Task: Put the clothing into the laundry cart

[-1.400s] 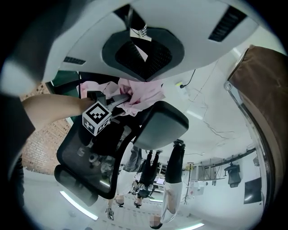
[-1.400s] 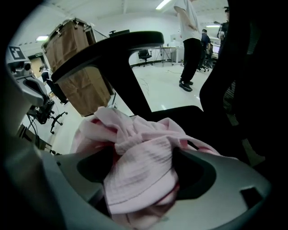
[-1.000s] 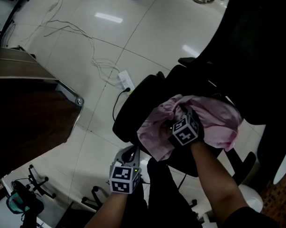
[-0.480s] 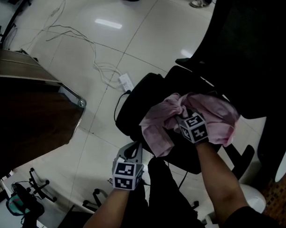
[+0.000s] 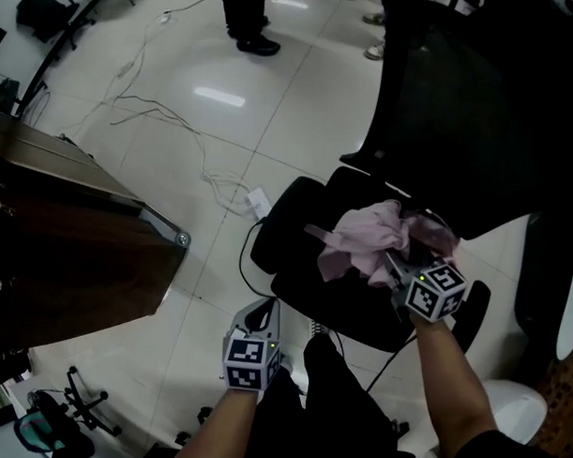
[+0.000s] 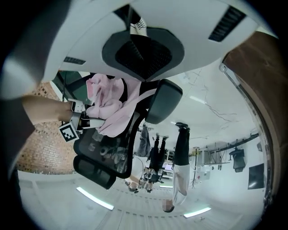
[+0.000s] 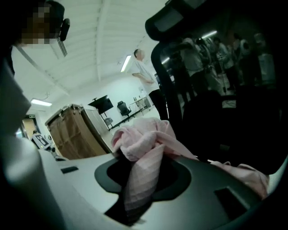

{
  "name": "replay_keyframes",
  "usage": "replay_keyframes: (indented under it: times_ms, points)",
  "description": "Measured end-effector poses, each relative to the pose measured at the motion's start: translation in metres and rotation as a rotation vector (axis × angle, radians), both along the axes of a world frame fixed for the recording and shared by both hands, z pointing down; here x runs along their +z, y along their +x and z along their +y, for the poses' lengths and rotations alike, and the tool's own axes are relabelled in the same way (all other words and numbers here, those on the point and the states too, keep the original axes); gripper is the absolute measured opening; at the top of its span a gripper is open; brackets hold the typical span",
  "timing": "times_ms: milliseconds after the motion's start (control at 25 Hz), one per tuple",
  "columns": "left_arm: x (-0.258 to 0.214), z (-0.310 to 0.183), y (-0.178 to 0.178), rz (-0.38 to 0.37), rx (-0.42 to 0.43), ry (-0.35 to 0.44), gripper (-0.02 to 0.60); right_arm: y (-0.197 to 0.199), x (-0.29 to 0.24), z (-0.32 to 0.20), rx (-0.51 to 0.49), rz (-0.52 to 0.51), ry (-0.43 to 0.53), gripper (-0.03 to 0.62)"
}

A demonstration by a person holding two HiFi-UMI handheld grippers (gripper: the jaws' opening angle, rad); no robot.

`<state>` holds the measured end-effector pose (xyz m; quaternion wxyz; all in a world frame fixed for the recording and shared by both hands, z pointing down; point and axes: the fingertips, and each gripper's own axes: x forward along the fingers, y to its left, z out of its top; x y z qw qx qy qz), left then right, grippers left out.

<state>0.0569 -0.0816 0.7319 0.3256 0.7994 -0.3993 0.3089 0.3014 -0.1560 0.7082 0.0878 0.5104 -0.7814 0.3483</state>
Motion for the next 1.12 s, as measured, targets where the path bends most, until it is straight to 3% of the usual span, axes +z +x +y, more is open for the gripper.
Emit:
replay_keyframes:
  times_ms: [280,520,800,1120]
  points:
    - [-0.1,-0.022,-0.026,0.02,0.051,0.163,0.0,0.008,-0.159,0.013,0.094,-0.056,0.2,0.127]
    - [-0.174,-0.019,-0.037,0.067,0.083,0.285,0.0,-0.042,-0.25,0.027,0.068,-0.082,0.296,0.127]
    - [-0.219,-0.004,-0.064,0.1,0.066,0.36,0.0,-0.113,-0.315,0.035,0.022,-0.128,0.368,0.127]
    - [-0.274,0.01,-0.11,0.114,-0.027,0.439,0.0,-0.186,-0.389,0.048,-0.108,-0.187,0.458,0.127]
